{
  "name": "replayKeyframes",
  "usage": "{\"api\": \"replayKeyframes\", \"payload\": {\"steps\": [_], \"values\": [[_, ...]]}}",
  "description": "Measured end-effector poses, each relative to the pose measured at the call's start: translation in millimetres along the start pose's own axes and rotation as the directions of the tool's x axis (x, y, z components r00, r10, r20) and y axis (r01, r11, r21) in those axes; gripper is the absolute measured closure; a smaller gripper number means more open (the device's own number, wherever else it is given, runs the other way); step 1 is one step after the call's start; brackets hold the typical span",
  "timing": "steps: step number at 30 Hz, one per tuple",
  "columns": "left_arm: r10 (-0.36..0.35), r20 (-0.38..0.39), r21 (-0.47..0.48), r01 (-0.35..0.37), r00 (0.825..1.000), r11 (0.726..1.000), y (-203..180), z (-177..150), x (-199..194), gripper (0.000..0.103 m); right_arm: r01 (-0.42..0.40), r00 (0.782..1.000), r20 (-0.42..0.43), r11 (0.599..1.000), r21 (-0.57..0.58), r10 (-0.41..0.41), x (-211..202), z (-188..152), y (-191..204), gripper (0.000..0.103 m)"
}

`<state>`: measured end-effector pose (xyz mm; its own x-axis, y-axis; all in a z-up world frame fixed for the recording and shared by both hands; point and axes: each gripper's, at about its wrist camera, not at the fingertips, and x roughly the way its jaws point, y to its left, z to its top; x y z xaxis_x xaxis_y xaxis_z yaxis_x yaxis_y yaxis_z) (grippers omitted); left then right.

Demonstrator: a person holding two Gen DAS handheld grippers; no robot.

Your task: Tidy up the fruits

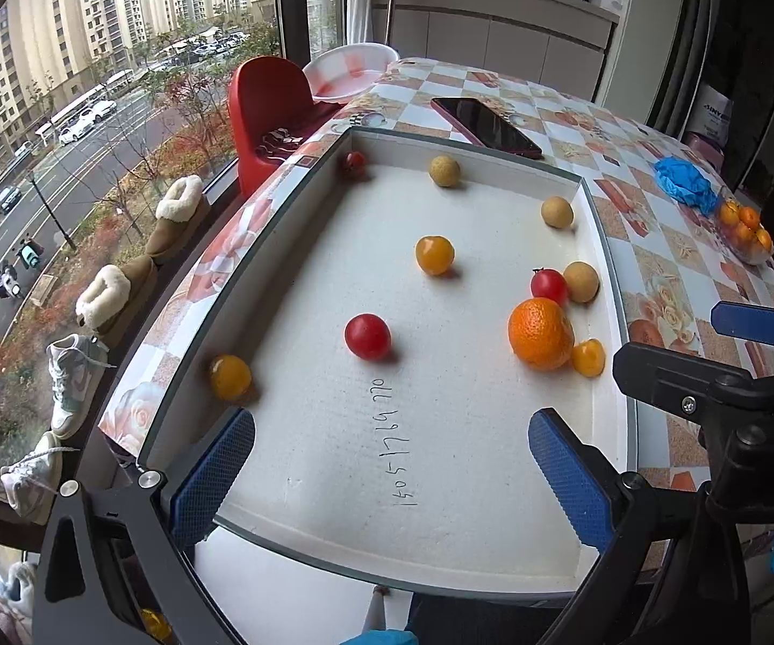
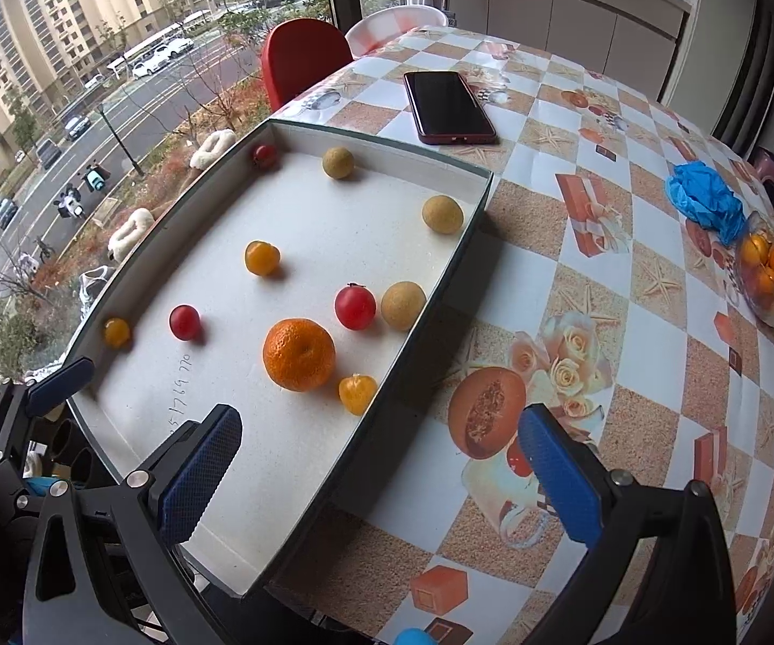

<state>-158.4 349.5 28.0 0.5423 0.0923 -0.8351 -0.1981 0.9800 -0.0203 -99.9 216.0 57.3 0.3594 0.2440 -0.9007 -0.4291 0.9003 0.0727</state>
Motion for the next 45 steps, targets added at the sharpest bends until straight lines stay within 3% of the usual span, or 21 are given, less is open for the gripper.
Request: {"api": "replayKeyframes", "payload": {"steps": [9,26,37,45], "values": [[0.032,-0.038,0.004,-0.032,0.999,0.999,-1.2,-6.5,6.7,0.0,0.012,0.999,-0.035,1.0,-0.013,-0.013,9.9,-4.7,4.4,0.0],[0.053,-0.067,0.019,-0.052,0.996,0.998,-2.2,-10.2,18.5,0.0,0.122,0.985,-0.127,0.992,0.009,-0.12,37.5,-11.2,-15.4,0.0],[0.052,-0.076,0.02,-0.051,0.996,0.998,-1.5,-11.6,20.3,0.0,0.109,0.985,-0.133,0.994,0.019,-0.106,40.2,-12.2,-15.6,0.0],[0.047,-0.067,0.014,-0.046,0.997,0.999,-2.0,-8.7,17.7,0.0,0.098,0.993,-0.061,0.995,0.005,-0.098,20.6,-3.2,-8.7,0.0]]}}
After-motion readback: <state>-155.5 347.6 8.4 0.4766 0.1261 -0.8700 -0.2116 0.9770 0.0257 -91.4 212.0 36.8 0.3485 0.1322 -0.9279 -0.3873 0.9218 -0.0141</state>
